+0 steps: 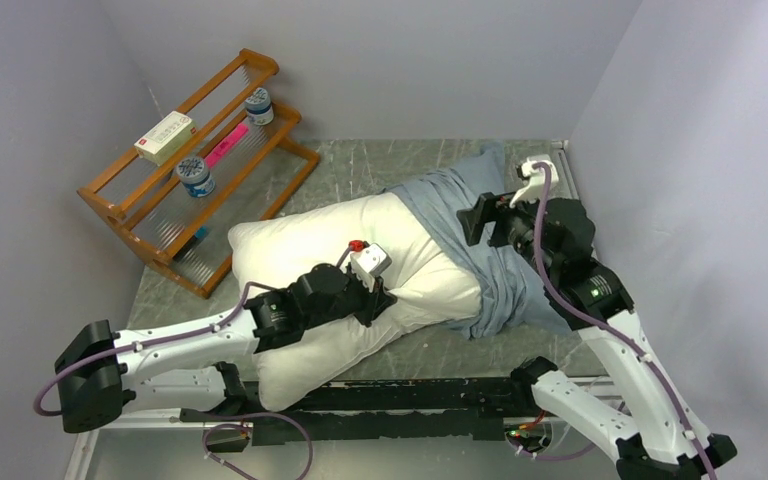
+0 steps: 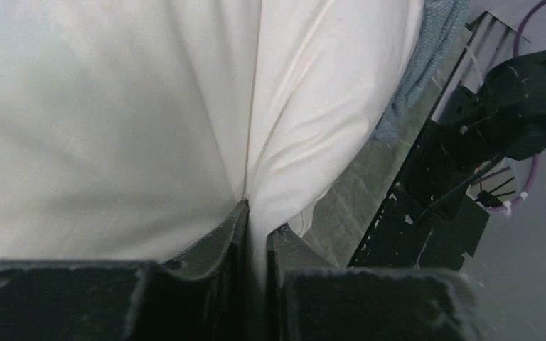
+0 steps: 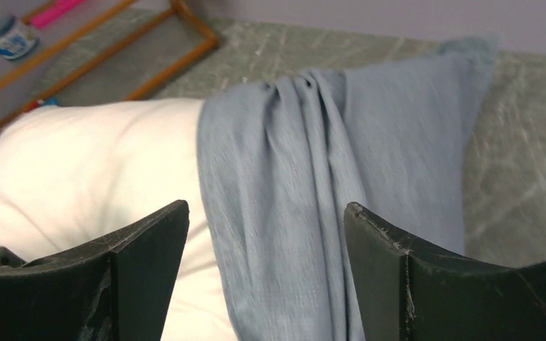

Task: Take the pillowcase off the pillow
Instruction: Remove the pillow from the pillowcase.

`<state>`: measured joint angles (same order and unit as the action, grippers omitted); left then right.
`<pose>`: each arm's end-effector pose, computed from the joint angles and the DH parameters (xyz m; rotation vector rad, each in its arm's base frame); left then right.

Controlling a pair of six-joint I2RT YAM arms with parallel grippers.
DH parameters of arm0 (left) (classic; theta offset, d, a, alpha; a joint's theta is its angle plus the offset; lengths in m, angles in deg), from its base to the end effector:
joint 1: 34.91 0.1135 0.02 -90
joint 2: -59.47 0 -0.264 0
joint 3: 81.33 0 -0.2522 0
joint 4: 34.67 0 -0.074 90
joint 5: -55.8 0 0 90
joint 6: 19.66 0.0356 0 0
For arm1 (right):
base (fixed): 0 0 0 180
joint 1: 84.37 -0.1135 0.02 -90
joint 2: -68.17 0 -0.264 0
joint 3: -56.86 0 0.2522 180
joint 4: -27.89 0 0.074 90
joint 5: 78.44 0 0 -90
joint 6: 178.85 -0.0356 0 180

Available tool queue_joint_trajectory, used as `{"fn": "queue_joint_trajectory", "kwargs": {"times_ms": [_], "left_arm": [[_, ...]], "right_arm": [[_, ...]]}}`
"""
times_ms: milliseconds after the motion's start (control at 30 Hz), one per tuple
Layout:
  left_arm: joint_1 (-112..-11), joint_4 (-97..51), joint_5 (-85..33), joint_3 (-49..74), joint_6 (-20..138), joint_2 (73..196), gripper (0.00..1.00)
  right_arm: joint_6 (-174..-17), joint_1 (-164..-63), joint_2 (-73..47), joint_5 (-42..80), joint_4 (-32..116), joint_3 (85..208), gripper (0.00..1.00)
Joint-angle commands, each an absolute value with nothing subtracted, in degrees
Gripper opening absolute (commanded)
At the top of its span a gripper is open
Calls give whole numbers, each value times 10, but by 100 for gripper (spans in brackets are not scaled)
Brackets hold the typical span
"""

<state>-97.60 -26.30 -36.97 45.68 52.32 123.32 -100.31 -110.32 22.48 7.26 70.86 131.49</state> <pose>0.1184 -0.2256 0.2669 0.7325 1.8739 -0.8881 0.1473 0.0687 0.3979 -0.1778 1.8240 0.3936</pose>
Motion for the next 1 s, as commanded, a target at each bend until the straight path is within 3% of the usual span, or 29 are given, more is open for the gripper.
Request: {"fn": "queue_joint_trajectory", "kwargs": {"times_ms": [0, 200, 367, 600, 967], "left_arm": [[-983, -171, -325, 486, 529, 1206, 20], [-981, -159, -340, 470, 527, 1174, 39], [-968, -144, -339, 444, 533, 1167, 53], [-893, -105, -302, 377, 554, 1164, 78], [-804, -11, -259, 229, 597, 1229, 86]], "right_arm": [[-982, -1104, 172, 143, 601, 1338, 82], [-947, -1105, 70, 143, 558, 1382, 84], [-900, -1104, 16, 77, 525, 1403, 92], [-871, -1092, -73, 44, 518, 1445, 99], [-921, -1068, -212, 90, 585, 1529, 100]]}}
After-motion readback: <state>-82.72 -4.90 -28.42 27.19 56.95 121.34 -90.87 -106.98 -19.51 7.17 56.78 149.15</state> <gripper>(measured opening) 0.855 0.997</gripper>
